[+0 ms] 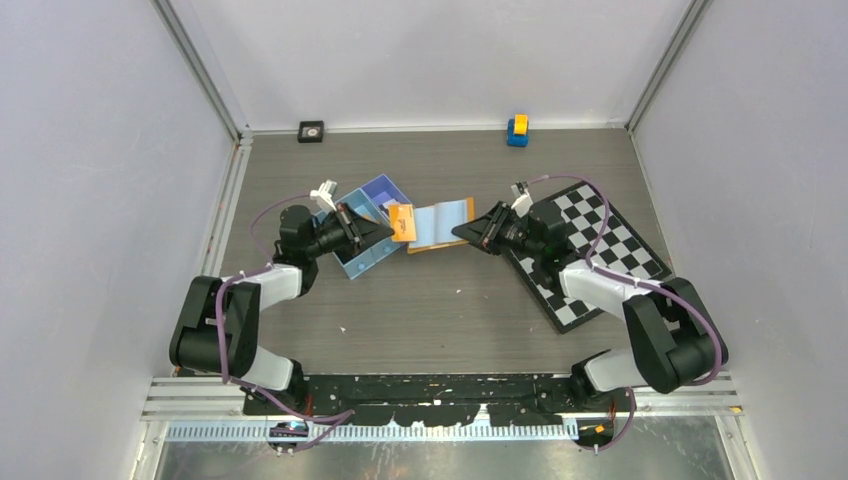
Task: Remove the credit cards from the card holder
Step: Remove the credit card from the card holder, then place the credit card in the storage box.
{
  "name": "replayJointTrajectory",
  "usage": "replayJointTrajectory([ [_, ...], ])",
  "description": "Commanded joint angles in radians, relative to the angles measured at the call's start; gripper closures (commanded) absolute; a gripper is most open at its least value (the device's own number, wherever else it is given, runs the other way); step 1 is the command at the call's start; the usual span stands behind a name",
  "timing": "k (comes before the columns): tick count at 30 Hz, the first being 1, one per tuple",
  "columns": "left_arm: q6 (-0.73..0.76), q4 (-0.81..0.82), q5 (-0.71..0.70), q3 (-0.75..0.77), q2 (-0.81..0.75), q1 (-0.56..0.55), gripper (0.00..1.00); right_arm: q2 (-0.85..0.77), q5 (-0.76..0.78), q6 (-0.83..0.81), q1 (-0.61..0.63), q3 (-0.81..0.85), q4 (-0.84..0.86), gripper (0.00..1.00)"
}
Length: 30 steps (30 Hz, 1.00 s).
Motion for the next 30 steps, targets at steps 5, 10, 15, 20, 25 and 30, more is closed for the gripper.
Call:
replayJointTrajectory([
  [5, 0.075, -0.063, -0.111, -0.022, -0.053, 0.061, 1.0, -0.127, 0.172, -0.112, -0.013, 0.019, -0.191, 1.0],
  [10, 0.136, -0.156, -0.246, -0.036, -0.092, 0.074, 1.0, -0.202, 0.265, -0.159, -0.013, 0.016, -0.292, 0.99],
  [15, 0.145, -0.177, -0.382, -0.078, -0.166, 0.073, 1.0, -0.232, 0.287, -0.169, -0.012, 0.009, -0.301, 1.0],
  [20, 0.128, -0.301, -0.54, -0.103, -0.281, 0.073, 1.0, -0.218, 0.272, -0.163, -0.014, 0.014, -0.296, 0.99],
  [25, 0.042, -0.372, -0.631, -0.11, -0.332, 0.072, 1.0, -0.223, 0.269, -0.162, -0.013, 0.013, -0.292, 0.99],
  [30, -0.057, -0.404, -0.653, -0.082, -0.28, 0.061, 1.0, -0.228, 0.268, -0.161, -0.013, 0.011, -0.292, 0.99],
])
